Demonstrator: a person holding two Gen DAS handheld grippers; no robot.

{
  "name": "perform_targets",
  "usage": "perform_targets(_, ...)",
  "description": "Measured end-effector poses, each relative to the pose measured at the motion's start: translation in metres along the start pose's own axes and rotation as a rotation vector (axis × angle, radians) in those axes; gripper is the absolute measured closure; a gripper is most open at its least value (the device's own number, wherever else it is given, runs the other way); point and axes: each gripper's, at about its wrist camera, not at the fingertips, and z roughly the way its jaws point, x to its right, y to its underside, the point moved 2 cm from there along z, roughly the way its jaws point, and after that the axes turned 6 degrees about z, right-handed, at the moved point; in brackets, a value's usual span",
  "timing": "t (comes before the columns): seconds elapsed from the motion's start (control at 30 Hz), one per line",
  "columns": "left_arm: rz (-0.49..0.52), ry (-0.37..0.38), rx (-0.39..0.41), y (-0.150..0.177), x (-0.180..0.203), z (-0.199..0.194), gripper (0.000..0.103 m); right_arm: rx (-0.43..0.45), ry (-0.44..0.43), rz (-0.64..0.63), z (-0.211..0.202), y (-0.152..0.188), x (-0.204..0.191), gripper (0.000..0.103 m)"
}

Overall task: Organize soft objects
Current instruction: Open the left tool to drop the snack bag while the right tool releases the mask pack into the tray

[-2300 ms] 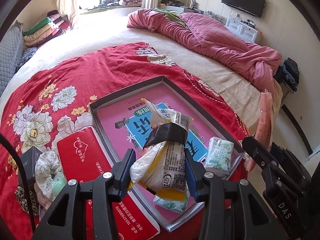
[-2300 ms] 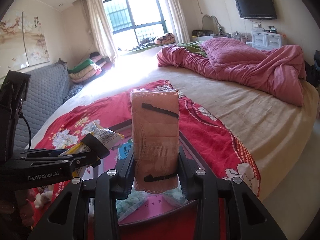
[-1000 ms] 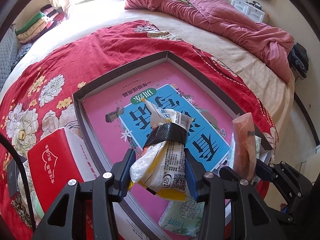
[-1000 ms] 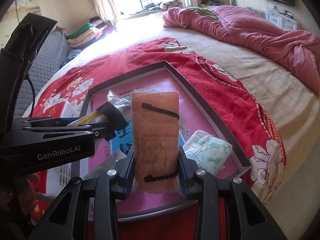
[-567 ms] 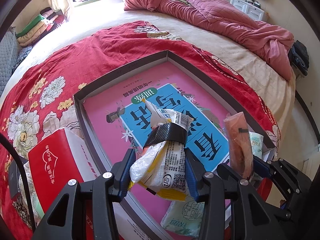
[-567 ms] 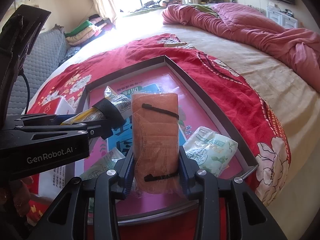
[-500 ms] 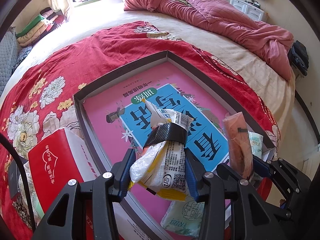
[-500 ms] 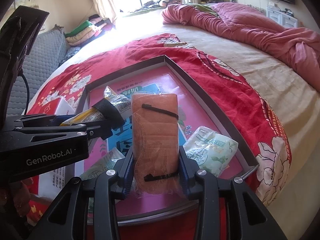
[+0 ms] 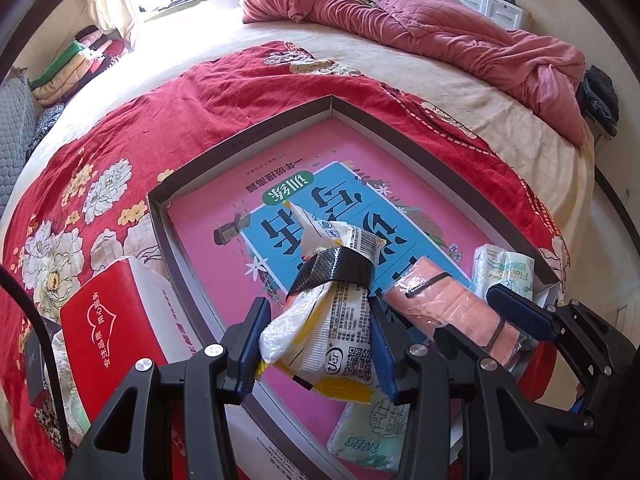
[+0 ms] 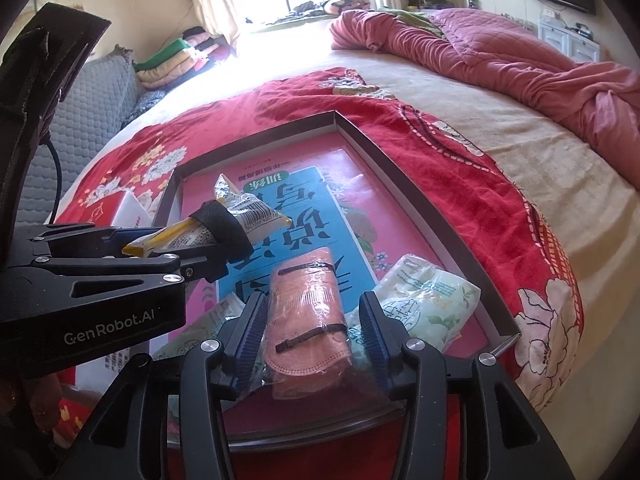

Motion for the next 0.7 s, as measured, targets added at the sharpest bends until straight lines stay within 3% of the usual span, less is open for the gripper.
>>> perform_targets(0.13,0.009,0.000,-0.015,0.000,0.002,0.001,0.055,0.022,0.016,0.018,-0.005,0.000,0.006,0.047)
perform_targets(0.7,0.032,0.004,-0.044,0.002,0.009,0.002,0.054,0.073,0.084,0.041,-0.014,-0.003,0.020,0.042)
